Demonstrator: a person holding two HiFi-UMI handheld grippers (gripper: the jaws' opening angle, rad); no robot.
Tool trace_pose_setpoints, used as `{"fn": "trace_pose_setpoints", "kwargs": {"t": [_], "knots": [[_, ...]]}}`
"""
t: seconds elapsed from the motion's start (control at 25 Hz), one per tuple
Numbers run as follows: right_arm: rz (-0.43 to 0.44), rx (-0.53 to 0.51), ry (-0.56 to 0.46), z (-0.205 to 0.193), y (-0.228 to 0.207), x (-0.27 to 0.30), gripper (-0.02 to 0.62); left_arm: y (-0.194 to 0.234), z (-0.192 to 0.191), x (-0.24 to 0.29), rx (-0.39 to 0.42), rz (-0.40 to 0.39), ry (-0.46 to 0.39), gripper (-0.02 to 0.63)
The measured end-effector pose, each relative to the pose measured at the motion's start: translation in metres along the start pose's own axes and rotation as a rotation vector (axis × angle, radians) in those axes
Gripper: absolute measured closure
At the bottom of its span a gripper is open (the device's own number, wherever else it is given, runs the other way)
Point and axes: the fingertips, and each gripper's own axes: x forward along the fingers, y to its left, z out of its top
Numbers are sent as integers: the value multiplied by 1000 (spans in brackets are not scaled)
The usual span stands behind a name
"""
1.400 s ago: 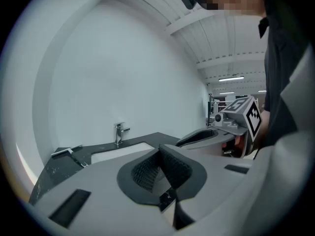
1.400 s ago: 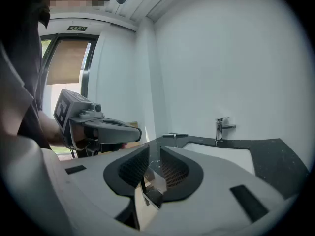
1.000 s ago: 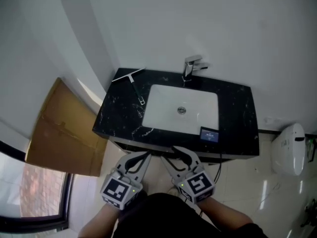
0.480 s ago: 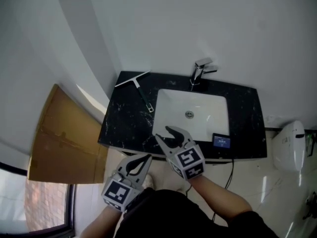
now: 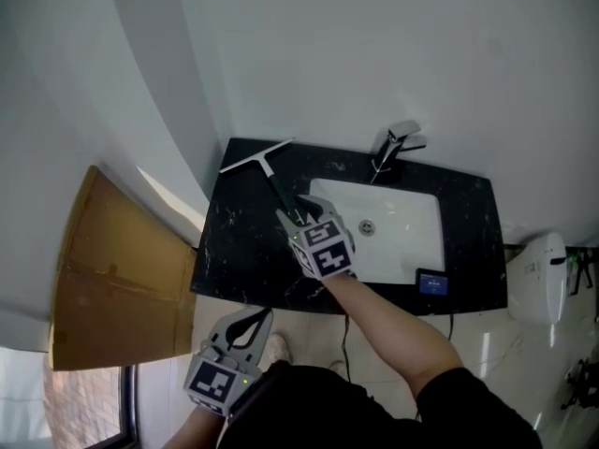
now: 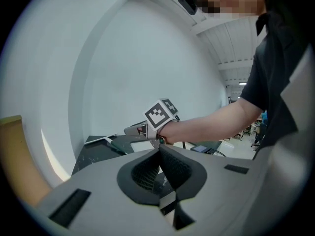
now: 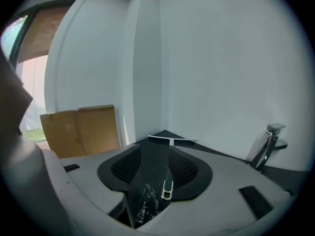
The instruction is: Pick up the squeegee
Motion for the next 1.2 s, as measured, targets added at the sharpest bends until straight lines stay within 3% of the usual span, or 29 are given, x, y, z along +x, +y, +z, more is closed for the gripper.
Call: {"fn": "trace_pose_setpoints", "kwargs": {"t": [0.48,1.2], "knots": [[-73,-25,187,-36,-39,113,417,47,-11,-9,-24,43,31,606],[-80,13,293,-74,-51,171,417,79,-29,-20,-70,109,75,606]]}}
